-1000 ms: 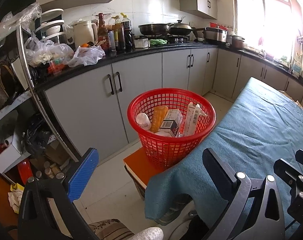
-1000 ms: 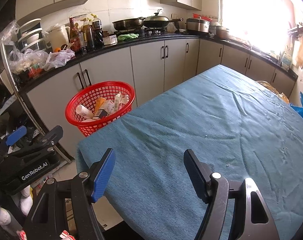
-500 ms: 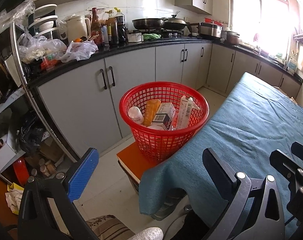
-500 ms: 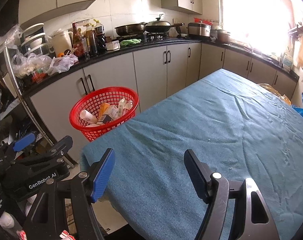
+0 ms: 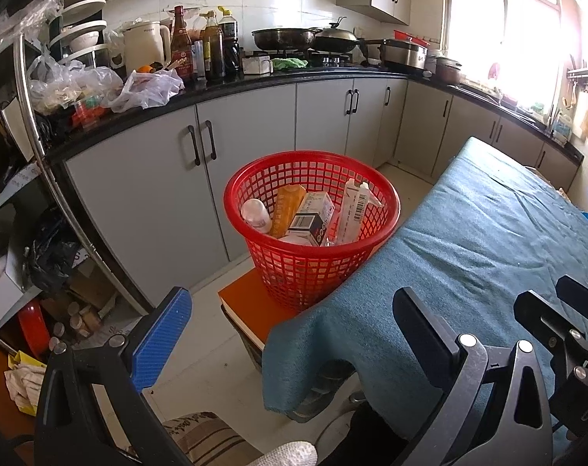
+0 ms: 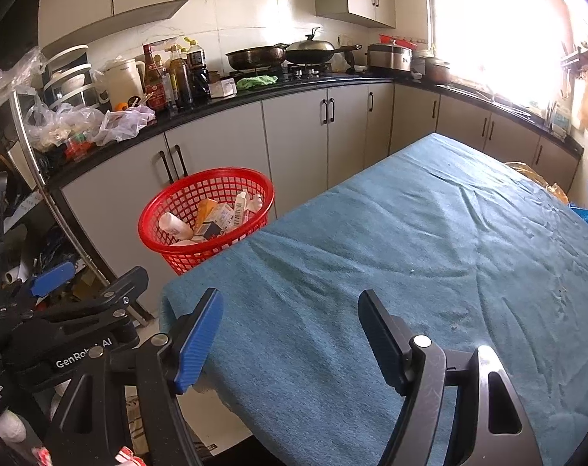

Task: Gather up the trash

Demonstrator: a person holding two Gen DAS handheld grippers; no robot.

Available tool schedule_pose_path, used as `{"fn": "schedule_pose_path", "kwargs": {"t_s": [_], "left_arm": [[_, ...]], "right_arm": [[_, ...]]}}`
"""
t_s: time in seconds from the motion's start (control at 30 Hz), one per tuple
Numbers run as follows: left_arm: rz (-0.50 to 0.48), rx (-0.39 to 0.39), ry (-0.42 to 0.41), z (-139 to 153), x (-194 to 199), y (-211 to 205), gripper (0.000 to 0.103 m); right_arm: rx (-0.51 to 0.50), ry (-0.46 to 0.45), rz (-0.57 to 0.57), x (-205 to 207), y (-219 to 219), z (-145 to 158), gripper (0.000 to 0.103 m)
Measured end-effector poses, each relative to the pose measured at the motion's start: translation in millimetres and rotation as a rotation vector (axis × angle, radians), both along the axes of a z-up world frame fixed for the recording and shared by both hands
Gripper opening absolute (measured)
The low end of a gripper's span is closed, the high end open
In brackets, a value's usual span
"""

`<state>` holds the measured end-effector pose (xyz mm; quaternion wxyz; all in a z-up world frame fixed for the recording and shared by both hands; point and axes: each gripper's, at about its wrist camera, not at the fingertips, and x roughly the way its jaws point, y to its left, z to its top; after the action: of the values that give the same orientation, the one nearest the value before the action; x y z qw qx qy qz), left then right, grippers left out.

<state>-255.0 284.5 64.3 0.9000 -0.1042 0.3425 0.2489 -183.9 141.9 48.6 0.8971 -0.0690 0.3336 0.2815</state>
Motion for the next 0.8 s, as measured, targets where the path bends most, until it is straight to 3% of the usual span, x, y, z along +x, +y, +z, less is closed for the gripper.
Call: {"fn": "schedule_pose_path", "kwargs": {"t_s": [0.8], "left_arm": [[-0.001, -0.027, 0.008, -4.6, 1.3, 7.9, 0.103]], "right_arm": [[-0.002, 0.013, 0.009, -0.2, 6.8, -4.1, 0.078]]}}
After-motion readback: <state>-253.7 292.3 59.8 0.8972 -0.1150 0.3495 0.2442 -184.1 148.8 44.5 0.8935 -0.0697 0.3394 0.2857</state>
